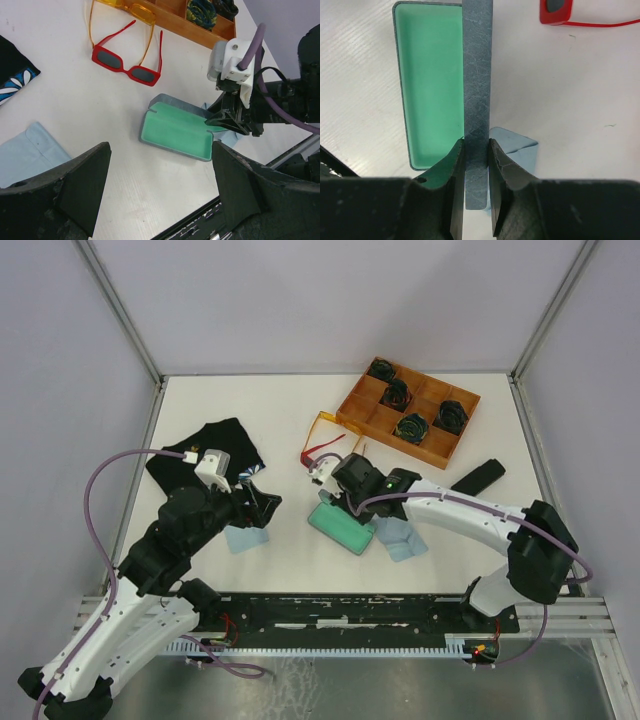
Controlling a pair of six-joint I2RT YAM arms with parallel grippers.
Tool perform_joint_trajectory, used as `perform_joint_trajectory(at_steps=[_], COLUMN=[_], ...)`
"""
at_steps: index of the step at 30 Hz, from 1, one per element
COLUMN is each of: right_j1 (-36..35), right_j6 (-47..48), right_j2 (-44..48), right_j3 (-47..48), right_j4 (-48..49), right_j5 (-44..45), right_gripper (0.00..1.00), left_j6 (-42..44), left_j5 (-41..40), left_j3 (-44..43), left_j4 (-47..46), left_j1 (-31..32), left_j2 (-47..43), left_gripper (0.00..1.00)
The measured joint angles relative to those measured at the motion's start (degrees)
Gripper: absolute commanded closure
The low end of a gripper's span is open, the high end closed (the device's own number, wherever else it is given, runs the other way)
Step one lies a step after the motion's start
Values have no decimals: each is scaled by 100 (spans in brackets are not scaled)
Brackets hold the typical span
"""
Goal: Organize the sunglasses
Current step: Pick up the sunglasses case from the center of the board, then place the sunglasses case at the center of the board.
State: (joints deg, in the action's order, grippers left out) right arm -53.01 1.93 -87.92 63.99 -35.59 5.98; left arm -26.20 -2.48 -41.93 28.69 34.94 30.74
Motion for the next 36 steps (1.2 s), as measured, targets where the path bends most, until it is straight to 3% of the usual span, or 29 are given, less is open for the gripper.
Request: perform_joint_trajectory(at_steps=[9,14,27,36], right_j1=[267,452,1464,2210], right_j6=[828,1600,3421,4457], right_j2=[662,925,896,544], right_j3=[-48,-326,-293,-251], right_j4=[-26,114,-374,-155], right_j5=[289,-9,-332,-979], right_gripper=[93,96,96,96], left_j6=[2,4,9,9], left_j5=[0,0,7,11], left_j3=[0,2,2,2], left_j4=[0,0,0,0], left_j1=[0,0,0,0], left_j2=[-2,-2,4,68], left_gripper=[12,12,12,12])
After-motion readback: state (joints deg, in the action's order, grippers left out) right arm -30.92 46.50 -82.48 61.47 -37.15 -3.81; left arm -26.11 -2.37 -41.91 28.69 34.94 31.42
